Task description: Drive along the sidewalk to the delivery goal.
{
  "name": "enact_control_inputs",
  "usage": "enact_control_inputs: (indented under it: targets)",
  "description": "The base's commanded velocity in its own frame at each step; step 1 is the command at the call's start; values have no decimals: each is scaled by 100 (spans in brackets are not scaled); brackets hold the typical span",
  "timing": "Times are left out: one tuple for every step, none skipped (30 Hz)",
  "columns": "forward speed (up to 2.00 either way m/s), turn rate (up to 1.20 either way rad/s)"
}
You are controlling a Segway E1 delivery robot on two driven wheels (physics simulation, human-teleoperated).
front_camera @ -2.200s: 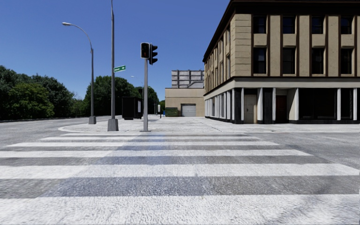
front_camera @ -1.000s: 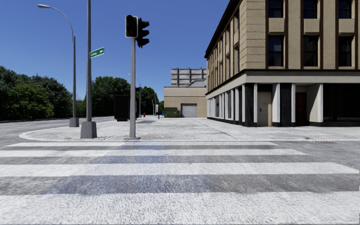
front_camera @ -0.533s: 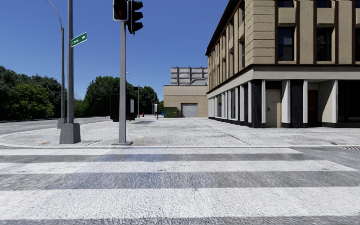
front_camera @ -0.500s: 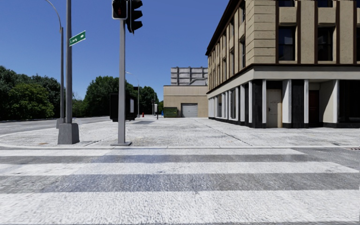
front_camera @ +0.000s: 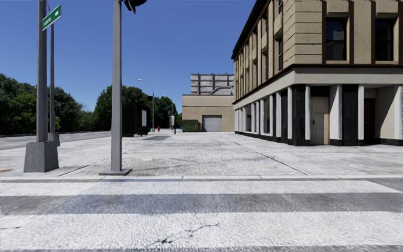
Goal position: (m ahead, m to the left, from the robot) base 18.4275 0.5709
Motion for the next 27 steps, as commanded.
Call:
enact_control_inputs:
  targets:
    - [200, 0]
    - [200, 0]
    - [200, 0]
    - [200, 0]
    - [200, 0]
    - [200, 0]
    - [200, 0]
    - [200, 0]
    - [200, 0]
    - [200, 0]
    - [200, 0]
    - [200, 0]
    - [200, 0]
    - [200, 0]
    - [200, 0]
    - [200, 0]
    - [200, 0]
    - [200, 0]
    - [200, 0]
    - [200, 0]
    - [200, 0]
    - [200, 0]
    - [200, 0]
    - [200, 0]
    - [200, 0]
    - [200, 0]
    - [200, 0]
